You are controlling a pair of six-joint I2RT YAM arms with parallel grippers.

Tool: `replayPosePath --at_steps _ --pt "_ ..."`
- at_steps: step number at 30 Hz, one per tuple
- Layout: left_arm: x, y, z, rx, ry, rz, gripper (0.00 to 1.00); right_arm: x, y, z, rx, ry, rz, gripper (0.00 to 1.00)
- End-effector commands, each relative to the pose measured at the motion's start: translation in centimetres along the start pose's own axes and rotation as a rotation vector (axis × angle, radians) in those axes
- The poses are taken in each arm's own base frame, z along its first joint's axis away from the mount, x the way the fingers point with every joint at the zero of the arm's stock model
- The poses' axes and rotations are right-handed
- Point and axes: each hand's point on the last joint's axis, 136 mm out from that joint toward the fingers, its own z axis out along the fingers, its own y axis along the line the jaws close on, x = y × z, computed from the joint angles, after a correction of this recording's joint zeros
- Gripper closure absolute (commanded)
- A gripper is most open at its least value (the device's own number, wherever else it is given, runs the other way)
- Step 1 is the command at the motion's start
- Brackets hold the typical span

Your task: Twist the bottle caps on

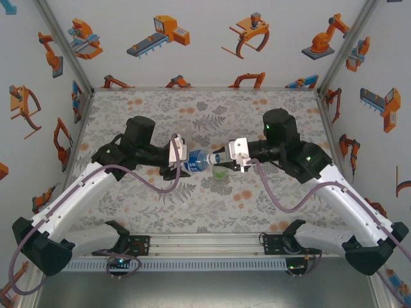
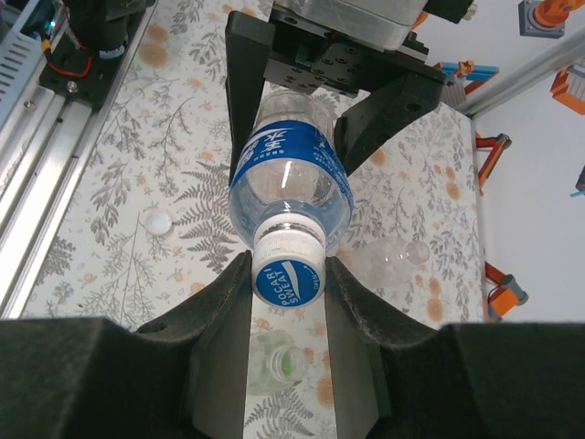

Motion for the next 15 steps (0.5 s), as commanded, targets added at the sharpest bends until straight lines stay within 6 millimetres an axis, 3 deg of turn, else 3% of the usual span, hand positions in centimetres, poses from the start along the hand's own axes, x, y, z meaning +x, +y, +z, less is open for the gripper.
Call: replayPosePath --at_steps 1,15 --pt "-2.9 -0.9 -0.6 0.065 -0.096 0.045 1.00 -0.6 0.5 0.2 -0.027 -0.010 -0.073 1.00" --pt "-4.4 -2.5 -1.0 0.181 -0.169 0.031 1.00 -2.0 2.4 0.7 -0.088 -0.105 -0.109 1.00"
